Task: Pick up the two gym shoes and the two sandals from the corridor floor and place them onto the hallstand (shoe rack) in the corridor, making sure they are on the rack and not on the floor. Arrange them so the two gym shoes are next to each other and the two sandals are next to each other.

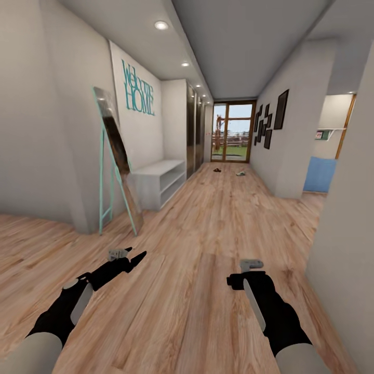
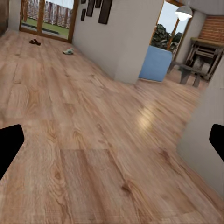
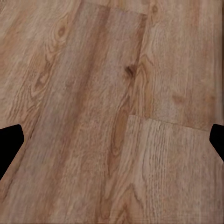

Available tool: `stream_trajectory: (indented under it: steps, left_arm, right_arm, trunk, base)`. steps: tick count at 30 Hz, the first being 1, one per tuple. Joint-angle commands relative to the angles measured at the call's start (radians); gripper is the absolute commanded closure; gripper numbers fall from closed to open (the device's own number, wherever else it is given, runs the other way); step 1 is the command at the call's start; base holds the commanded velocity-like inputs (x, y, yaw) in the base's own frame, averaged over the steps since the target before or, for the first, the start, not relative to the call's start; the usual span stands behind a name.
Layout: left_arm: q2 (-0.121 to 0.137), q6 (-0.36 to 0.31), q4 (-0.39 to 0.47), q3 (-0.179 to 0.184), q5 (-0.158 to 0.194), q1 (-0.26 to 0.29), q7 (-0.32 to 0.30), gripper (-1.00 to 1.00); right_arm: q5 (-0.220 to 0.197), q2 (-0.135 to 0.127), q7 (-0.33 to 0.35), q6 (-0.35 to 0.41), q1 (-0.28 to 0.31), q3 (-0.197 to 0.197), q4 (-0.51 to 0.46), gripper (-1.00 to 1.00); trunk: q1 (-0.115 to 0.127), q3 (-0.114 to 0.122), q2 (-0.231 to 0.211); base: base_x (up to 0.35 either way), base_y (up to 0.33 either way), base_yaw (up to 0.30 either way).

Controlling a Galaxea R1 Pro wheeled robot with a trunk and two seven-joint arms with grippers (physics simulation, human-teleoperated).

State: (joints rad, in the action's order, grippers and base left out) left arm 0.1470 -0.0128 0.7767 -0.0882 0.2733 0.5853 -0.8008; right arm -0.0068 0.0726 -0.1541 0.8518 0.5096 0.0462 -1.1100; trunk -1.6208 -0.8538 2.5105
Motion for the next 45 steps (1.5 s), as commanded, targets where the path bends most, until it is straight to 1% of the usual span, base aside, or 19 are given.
stream_trajectory:
  steps: [1,3,6,15,20,27,29,30,34,38,45]
  left_arm:
    - [0.0,-0.002,0.0,-0.01,0.003,0.001,0.005,-1.0]
    - [0.0,-0.003,0.0,-0.04,0.003,0.001,0.048,-1.0]
    - [0.0,-0.003,0.0,-0.049,0.003,0.001,0.062,-1.0]
    - [-0.001,-0.004,0.0,-0.051,0.003,0.001,0.067,-1.0]
    - [-0.008,-0.004,0.0,-0.051,0.003,0.001,0.068,-1.0]
    - [-0.014,-0.004,0.0,-0.051,0.003,0.001,0.111,-1.0]
    - [-0.015,-0.003,-0.001,-0.051,0.003,0.001,0.134,-1.0]
    - [-0.016,-0.003,-0.001,-0.051,0.003,0.001,0.168,-1.0]
    - [-0.018,-0.003,-0.001,-0.05,0.003,0.001,0.183,-1.0]
    - [-0.028,-0.003,0.0,-0.05,0.002,0.001,0.188,-1.0]
    - [-0.03,-0.003,0.0,-0.051,0.003,0.001,0.189,-1.0]
  right_arm:
    - [-0.001,0.0,-0.004,0.004,0.0,0.001,0.0,-1.0]
    - [-0.002,0.001,-0.004,0.005,0.0,0.001,0.003,-1.0]
    - [-0.003,0.0,-0.004,0.004,0.0,0.001,0.021,-1.0]
    - [-0.004,0.001,-0.004,0.004,0.0,0.002,0.03,-1.0]
    - [-0.004,0.001,-0.004,0.004,0.0,0.002,0.03,-1.0]
    - [-0.004,0.001,-0.004,0.004,0.0,0.002,0.03,-1.0]
    - [-0.004,0.001,-0.003,0.004,0.0,0.002,0.03,-1.0]
    - [-0.004,0.0,-0.003,0.004,0.0,0.002,0.03,-1.0]
    - [-0.004,0.001,-0.002,0.004,0.0,0.002,0.03,-1.0]
    - [-0.004,0.001,-0.002,0.004,0.0,0.003,0.03,-1.0]
    - [-0.004,0.001,-0.002,0.004,0.0,0.002,0.03,-1.0]
  trunk:
    - [0.0,-0.001,0.0]
    - [0.0,-0.001,0.0]
    - [0.0,-0.003,0.0]
    - [0.0,-0.009,0.0]
    - [0.0,-0.012,0.0]
    - [0.0,-0.012,0.0]
    - [0.0,-0.013,0.0]
    - [0.0,-0.013,0.0]
    - [0.0,-0.013,0.0]
    - [0.0,-0.013,0.0]
    - [0.0,-0.013,0.0]
  base:
    - [0.302,-0.256,-0.045]
    - [0.302,-0.256,-0.129]
    - [0.304,-0.248,-0.237]
    - [0.336,-0.133,-0.267]
    - [0.348,-0.127,-0.194]
    - [0.33,-0.217,-0.027]
    - [0.313,-0.248,-0.006]
    - [0.308,-0.255,-0.002]
    - [0.307,-0.257,-0.001]
    - [0.312,-0.228,0.0]
    - [0.341,-0.058,0.0]
